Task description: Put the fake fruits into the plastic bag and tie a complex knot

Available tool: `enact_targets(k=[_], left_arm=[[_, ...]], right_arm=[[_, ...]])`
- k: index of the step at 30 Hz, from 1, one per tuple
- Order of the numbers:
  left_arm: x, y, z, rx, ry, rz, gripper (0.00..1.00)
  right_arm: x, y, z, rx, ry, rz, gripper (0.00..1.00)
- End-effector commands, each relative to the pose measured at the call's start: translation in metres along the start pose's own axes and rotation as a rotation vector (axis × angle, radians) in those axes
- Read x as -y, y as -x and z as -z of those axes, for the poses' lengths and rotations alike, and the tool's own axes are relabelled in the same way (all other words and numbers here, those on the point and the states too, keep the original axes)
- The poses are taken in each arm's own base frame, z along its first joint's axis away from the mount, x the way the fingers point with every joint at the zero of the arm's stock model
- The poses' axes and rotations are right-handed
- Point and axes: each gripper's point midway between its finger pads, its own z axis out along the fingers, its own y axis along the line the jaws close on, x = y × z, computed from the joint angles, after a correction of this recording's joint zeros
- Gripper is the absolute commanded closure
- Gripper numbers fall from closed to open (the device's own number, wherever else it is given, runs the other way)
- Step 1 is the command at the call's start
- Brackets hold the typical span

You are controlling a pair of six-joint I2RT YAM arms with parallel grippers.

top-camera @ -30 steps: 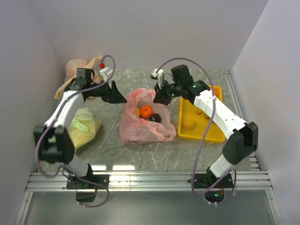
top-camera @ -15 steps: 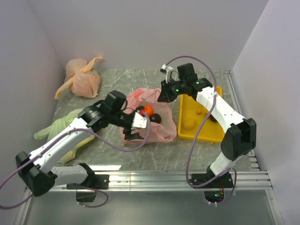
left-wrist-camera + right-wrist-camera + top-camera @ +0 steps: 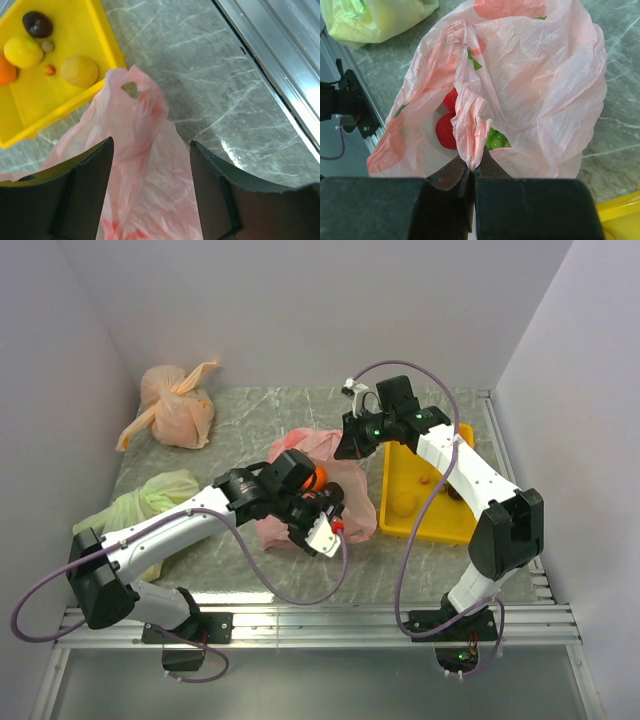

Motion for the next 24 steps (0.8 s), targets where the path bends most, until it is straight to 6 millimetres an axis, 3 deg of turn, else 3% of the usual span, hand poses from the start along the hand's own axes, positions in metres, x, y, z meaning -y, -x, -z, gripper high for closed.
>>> enact_targets(k=[1,8,11,12,14,17,21,22,24], left_arm=[[-0.012,0.014,-0.005,0.021,0.009,-0.129,0.33],[-0.012,0.017,-0.027,0.032,0.009,-0.154,0.39],[-0.017,0.006,-0.037,-0.014,0.033,-0.102,0.58],[-0.025,0.008,-0.036,-0.018,0.055,-0.074,0.8],[-0.024,0.009,-0.031,-0.032,0.052,0.035,0.94],[-0.028,0.021,0.003,0.023,0.08,0.175,1.0],[-0.054,0.037,0.077,0.185,0.234,0.418,1.0],[-0.06,0.035,0.108,0.254,0.287,0.545,1.0],[-0.065,0.028,0.137,0.3,0.343,0.643,1.0]], right_arm=[[-0.002,0.014,0.0,0.04,0.02,0.007,1.0],[-0.002,0.014,0.0,0.038,0.023,0.006,1.0],[-0.003,0.013,0.001,0.039,0.02,0.016,1.0],[-0.005,0.014,0.004,0.042,0.016,0.022,1.0],[-0.002,0.017,0.01,0.053,0.0,0.019,1.0],[0.001,0.026,0.029,0.091,-0.024,0.008,1.0],[0.004,0.046,0.071,0.192,-0.072,-0.048,1.0],[0.004,0.049,0.078,0.21,-0.083,-0.06,1.0],[0.0,0.057,0.099,0.267,-0.101,-0.081,1.0]])
